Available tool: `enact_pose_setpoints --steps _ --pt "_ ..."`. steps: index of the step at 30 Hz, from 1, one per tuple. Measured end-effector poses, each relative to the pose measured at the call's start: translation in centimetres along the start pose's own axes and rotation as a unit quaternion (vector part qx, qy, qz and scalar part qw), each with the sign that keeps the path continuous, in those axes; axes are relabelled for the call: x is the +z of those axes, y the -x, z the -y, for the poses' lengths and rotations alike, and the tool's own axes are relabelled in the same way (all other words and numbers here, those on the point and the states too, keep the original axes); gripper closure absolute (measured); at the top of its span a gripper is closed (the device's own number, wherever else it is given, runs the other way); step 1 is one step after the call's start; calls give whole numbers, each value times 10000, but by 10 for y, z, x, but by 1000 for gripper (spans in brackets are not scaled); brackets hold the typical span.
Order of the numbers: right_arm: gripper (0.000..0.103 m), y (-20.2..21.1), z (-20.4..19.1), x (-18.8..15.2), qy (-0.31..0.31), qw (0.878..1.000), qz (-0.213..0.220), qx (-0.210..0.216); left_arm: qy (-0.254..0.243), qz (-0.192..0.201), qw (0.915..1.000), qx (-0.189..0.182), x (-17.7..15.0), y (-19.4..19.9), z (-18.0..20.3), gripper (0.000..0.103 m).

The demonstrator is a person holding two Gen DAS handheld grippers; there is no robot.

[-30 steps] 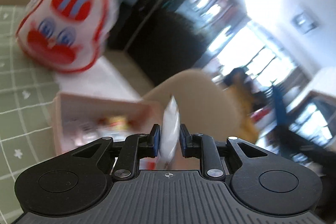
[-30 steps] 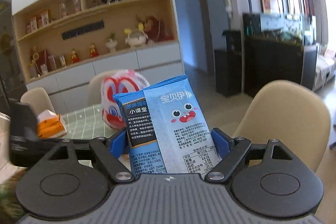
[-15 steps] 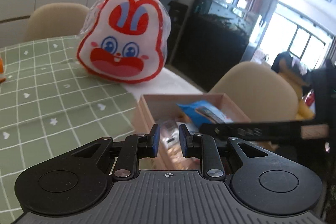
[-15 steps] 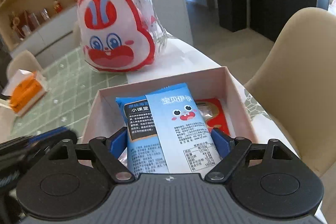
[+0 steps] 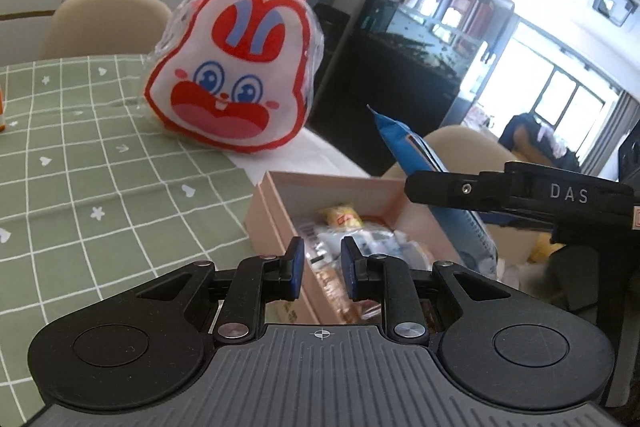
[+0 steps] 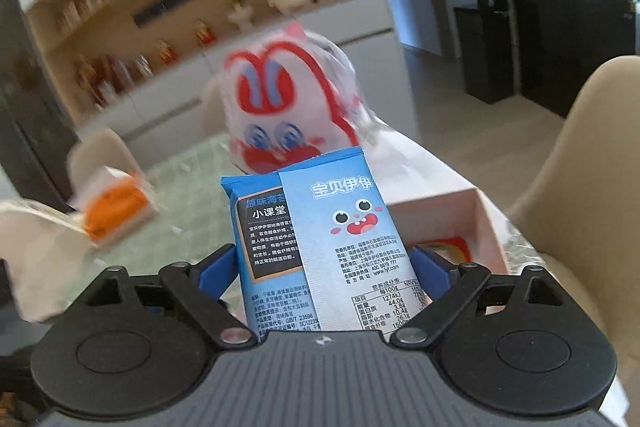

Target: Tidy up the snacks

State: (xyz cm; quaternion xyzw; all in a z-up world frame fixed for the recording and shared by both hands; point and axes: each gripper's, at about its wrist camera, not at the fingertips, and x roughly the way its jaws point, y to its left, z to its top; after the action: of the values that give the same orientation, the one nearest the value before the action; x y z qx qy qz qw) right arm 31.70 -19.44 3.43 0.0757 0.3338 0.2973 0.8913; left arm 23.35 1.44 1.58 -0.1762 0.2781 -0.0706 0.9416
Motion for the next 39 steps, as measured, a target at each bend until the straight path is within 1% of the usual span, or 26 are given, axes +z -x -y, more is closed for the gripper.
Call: enact_pose_setpoints --steps 1,4,6,7,8,9,10,12,16,19,21,22,24,26,28,30,32,35,39 --pt "9 -1 1 0 -57 10000 -21 -65 -13 30 10000 -11 1 2 2 80" --pt "9 -18 -1 2 -51 9981 -317 -530 -64 39 10000 -48 1 6 7 80" --pt "9 -39 0 3 -70 9930 -626 -995 -83 -8 9999 -106 0 8 10 80" --pt "9 -49 1 3 -113 9895 -810 -1192 -106 -45 9997 -208 -1 8 11 80" --pt "9 -61 3 2 -166 9840 -1105 -1386 -149 -85 9993 -328 -2 9 13 80" --pt "9 -70 5 0 -204 9800 -1337 -1459 -235 -146 9985 -469 -2 9 16 80" --pt "9 -74 5 -2 -180 9786 -1423 -1473 -316 -187 9977 -567 -3 9 20 80" --pt "9 -69 5 -3 -129 9820 -1371 -1294 -485 -235 9960 -714 -5 7 27 80" --pt "9 -49 13 0 -448 9897 -1184 -671 -614 -294 9943 -826 -4 -10 45 80" --pt "9 -33 18 4 -520 9938 -941 -293 -613 -381 9946 -740 -6 -23 52 80" --pt "9 -21 21 6 -549 9955 -763 -135 -581 -433 9955 -615 -8 -29 52 80" --pt "9 -18 22 8 -548 9962 -668 -131 -541 -441 9961 -539 -9 -31 50 80" --pt "9 -4 25 6 -531 9975 -386 -278 -379 -405 9977 -395 -12 -30 43 80" --pt "9 18 22 -1 -543 9975 33 -443 -216 -247 9989 -332 -15 -18 36 80" --pt "9 42 17 -15 -499 9969 352 -488 -196 42 9996 -208 -23 4 31 80" --pt "9 69 7 -38 -346 9957 619 -600 -377 319 9988 58 -36 29 32 80" --pt "9 91 -5 -65 -113 9943 789 -703 -639 450 9965 295 -55 54 37 80" --pt "9 113 -21 -114 96 9926 865 -848 -1003 412 9933 405 -89 87 46 79" --pt "9 123 -38 -166 104 9930 774 -889 -1310 209 9900 480 -137 122 57 80"
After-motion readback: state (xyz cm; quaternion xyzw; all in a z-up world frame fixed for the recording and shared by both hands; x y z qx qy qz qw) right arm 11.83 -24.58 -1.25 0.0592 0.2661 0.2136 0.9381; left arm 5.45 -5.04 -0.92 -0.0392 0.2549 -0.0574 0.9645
